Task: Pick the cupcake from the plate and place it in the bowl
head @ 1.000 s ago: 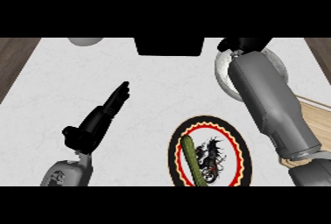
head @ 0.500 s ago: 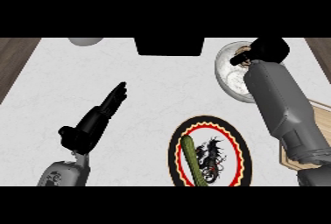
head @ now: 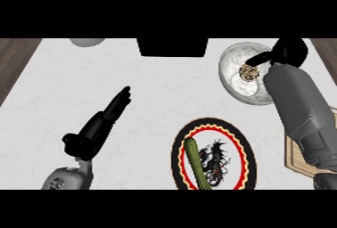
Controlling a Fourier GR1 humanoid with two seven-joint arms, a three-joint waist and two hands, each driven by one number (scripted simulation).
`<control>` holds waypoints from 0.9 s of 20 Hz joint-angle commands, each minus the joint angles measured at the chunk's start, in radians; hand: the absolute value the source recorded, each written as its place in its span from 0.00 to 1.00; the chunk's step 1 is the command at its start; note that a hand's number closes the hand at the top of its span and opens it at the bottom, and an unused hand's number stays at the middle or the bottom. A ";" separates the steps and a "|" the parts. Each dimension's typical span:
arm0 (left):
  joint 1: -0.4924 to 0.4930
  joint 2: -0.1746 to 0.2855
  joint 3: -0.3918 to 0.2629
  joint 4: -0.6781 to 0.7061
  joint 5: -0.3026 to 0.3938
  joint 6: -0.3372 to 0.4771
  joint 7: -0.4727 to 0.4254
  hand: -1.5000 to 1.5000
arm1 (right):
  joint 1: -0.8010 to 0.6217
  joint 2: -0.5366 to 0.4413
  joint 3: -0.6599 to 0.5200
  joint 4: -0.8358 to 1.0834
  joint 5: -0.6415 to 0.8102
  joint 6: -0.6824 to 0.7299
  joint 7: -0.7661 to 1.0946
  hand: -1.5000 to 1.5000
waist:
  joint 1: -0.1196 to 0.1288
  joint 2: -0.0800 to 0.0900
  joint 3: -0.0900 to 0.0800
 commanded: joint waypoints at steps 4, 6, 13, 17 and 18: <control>0.008 0.009 0.021 -0.023 0.017 -0.007 0.021 0.50 | 0.031 -0.042 -0.077 -0.101 -0.056 -0.232 -0.014 0.00 | -0.011 -0.006 0.000; -0.032 -0.019 0.027 0.037 -0.004 0.025 0.002 0.50 | 0.100 0.006 -0.101 -0.157 -0.112 -0.279 -0.039 0.00 | -0.028 -0.008 0.000; 0.041 0.031 0.066 -0.057 0.048 -0.017 0.044 0.50 | 0.333 -0.020 -0.136 -0.489 -0.241 -0.218 -0.045 0.00 | -0.059 -0.026 -0.001; 0.032 -0.003 0.030 -0.068 0.014 0.012 0.063 0.50 | 0.560 -0.010 -0.135 -0.731 -0.301 -0.191 -0.075 0.00 | -0.061 -0.023 -0.001; 0.096 -0.020 0.005 -0.056 -0.012 0.026 -0.006 0.50 | 0.592 -0.028 -0.144 -0.806 -0.336 -0.157 -0.079 0.00 | -0.064 -0.024 -0.002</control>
